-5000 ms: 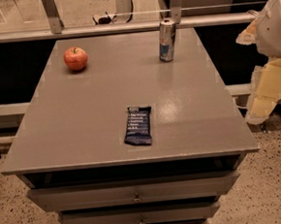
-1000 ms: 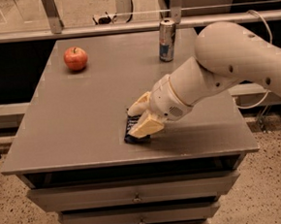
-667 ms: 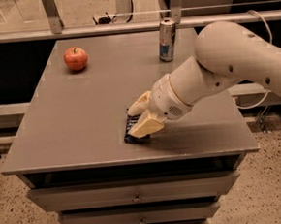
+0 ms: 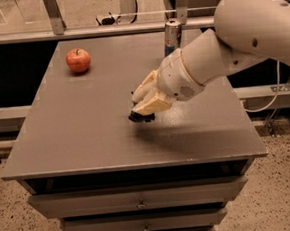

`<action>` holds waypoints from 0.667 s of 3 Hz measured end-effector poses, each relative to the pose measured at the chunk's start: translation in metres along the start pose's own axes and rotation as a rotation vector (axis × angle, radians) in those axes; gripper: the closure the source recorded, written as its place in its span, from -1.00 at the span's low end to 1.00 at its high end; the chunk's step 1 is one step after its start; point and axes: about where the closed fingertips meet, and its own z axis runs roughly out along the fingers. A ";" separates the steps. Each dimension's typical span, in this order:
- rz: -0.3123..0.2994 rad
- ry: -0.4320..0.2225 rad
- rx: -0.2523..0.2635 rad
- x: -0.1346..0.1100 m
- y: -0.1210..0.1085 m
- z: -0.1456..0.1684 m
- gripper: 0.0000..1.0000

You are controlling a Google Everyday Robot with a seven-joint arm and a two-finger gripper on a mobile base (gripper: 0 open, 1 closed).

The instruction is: Move rxbar blueberry near apple

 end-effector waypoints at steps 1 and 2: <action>-0.059 -0.034 0.058 -0.023 -0.018 -0.023 1.00; -0.059 -0.034 0.058 -0.023 -0.018 -0.023 1.00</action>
Offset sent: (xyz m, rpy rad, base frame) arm 0.0193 -0.0044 0.0461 0.0488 -0.1116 -0.0037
